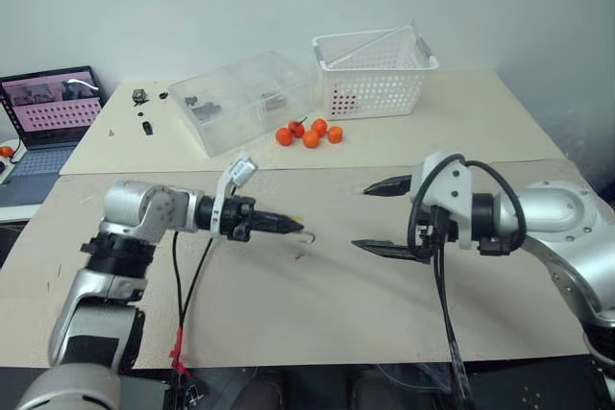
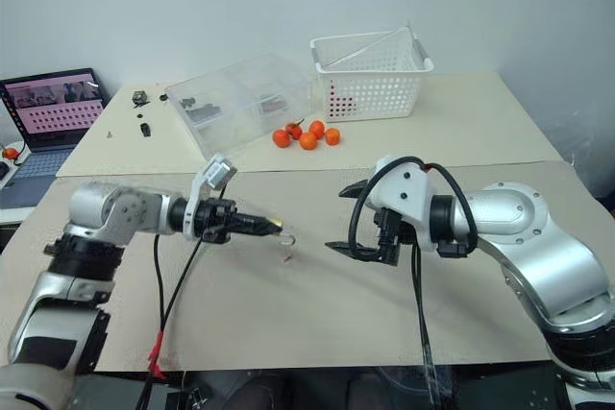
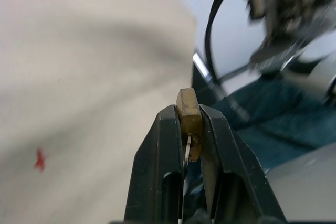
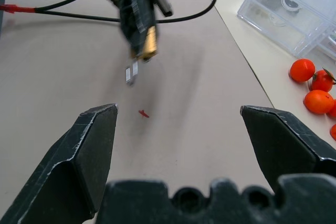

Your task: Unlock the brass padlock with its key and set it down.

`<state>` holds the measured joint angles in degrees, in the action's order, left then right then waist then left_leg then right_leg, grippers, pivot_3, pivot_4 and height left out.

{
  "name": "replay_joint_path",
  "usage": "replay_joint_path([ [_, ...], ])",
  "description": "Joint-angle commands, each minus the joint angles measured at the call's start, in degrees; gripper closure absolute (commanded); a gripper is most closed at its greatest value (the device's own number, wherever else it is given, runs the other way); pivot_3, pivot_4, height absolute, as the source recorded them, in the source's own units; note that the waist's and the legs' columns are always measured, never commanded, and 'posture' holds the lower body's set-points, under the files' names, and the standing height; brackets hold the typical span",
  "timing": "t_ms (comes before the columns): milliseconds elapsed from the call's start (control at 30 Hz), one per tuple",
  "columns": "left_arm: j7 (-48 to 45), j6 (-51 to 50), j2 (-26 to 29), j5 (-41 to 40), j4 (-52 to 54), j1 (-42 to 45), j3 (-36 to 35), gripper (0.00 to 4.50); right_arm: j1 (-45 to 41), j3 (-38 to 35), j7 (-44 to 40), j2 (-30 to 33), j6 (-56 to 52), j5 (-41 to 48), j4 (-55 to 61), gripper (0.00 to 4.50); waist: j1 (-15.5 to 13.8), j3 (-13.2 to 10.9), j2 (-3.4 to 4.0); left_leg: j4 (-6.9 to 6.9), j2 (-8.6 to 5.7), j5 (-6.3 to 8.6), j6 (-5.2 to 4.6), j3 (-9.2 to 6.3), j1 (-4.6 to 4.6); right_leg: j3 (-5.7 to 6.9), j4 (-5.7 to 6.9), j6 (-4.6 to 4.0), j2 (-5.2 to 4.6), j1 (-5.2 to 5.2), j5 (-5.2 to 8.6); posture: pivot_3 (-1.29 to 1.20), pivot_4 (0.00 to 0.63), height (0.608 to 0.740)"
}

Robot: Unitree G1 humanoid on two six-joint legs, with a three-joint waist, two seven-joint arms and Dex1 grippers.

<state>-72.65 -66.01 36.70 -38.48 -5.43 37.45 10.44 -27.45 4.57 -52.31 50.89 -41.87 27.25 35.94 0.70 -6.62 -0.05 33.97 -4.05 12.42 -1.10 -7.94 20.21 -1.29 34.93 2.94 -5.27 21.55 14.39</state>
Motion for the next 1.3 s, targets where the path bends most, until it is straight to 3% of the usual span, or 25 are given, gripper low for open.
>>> replay_joint_path([
  [33, 2.7, -0.8, -2.0, -1.5, 1.3, -0.4, -1.9, 4.47, -1.4, 0.5, 0.1, -0.8, 2.7, -1.4, -0.6, 0.09, -0.3, 0.0, -0.04, 0.02, -0.01, 0.0, 0.0, -0.03, 0.04, -0.06, 0.0, -0.06, 0.0, 0.04, -0.03, 0.0, 0.15, 0.74],
  [200, 4.0, -5.9, -3.4, -2.3, 0.1, -2.2, 0.3, 4.47, -1.6, 0.3, 0.0, -0.7, 2.3, -1.4, 0.0, 0.09, -0.2, 0.0, -0.03, 0.01, -0.03, 0.0, -0.01, 0.06, 0.04, -0.06, -0.02, -0.08, 0.04, 0.05, -0.04, 0.0, 0.15, 0.74],
  [300, 11.3, -9.4, -8.4, -1.0, -6.5, -1.7, -2.5, 4.47, -0.7, -0.4, 0.4, -0.3, 1.7, -1.0, 0.9, 0.09, -0.2, 0.0, 0.0, 0.04, -0.04, 0.0, -0.01, 0.06, 0.02, -0.06, 0.01, -0.07, 0.05, 0.05, -0.04, 0.0, 0.15, 0.74],
  [400, 15.1, -11.1, -9.7, 1.0, -11.1, -1.7, -2.3, 4.47, 0.1, -0.3, 1.2, -0.3, 1.7, -1.5, 1.6, 0.09, 0.1, 0.0, -0.09, 0.06, -0.02, 0.0, -0.01, 0.13, 0.02, -0.04, 0.03, -0.07, 0.1, 0.05, -0.05, 0.0, 0.15, 0.74],
  [667, 18.8, -13.7, -14.0, 1.0, -19.0, 3.1, -4.0, 4.47, 1.8, -0.9, 4.7, -1.1, 0.6, -1.4, 4.2, 0.09, -0.2, 0.0, -0.06, 0.06, -0.01, 0.0, -0.01, 0.14, 0.01, -0.1, 0.03, -0.07, 0.12, 0.13, -0.05, 0.0, 0.15, 0.74],
  [867, 18.8, -13.3, -14.1, 2.5, -22.8, 5.3, -3.3, 4.47, 2.9, -1.2, 6.4, -1.0, -0.1, -1.4, 5.8, 0.09, -0.1, 0.0, -0.07, 0.04, -0.06, 0.0, 0.0, 0.16, 0.05, -0.16, 0.04, -0.07, 0.05, 0.12, -0.06, 0.0, 0.15, 0.74],
  [900, 18.8, -13.5, -13.9, 2.6, -23.2, 5.5, -3.2, 3.45, 3.0, -1.2, 6.5, -1.0, -0.1, -1.4, 5.9, 0.0, 0.0, 0.0, -0.07, 0.03, -0.06, 0.0, 0.0, 0.17, 0.04, -0.22, 0.04, -0.07, 0.05, 0.13, -0.06, 0.0, 0.15, 0.74],
  [933, 18.3, -13.6, -13.5, 2.8, -23.6, 5.7, -3.1, 3.34, 3.1, -1.2, 6.6, -1.0, 0.1, -1.5, 5.9, 0.0, 0.0, 0.0, -0.07, 0.04, -0.06, 0.0, 0.0, 0.18, 0.04, -0.23, 0.05, -0.07, 0.05, 0.14, -0.06, 0.0, 0.15, 0.74],
  [1233, 15.1, -12.4, -6.2, 5.0, -24.4, 6.5, -2.0, 0.07, 2.4, 0.6, 6.5, -1.6, 1.6, -2.3, 4.8, 0.0, 0.5, 0.2, -0.11, 0.0, 0.05, 0.0, -0.01, 0.26, -0.1, -0.24, 0.02, -0.06, 0.2, 0.13, -0.05, 0.0, 0.15, 0.74],
  [1300, 14.0, -12.0, -2.6, 5.6, -24.7, 7.3, -1.8, 0.01, 2.1, 1.4, 6.2, -2.2, 2.3, -2.8, 4.1, 0.0, 0.8, 0.2, -0.11, -0.03, 0.07, 0.01, -0.01, 0.25, -0.17, -0.31, 0.02, -0.05, 0.23, 0.15, -0.04, 0.0, 0.15, 0.74],
])
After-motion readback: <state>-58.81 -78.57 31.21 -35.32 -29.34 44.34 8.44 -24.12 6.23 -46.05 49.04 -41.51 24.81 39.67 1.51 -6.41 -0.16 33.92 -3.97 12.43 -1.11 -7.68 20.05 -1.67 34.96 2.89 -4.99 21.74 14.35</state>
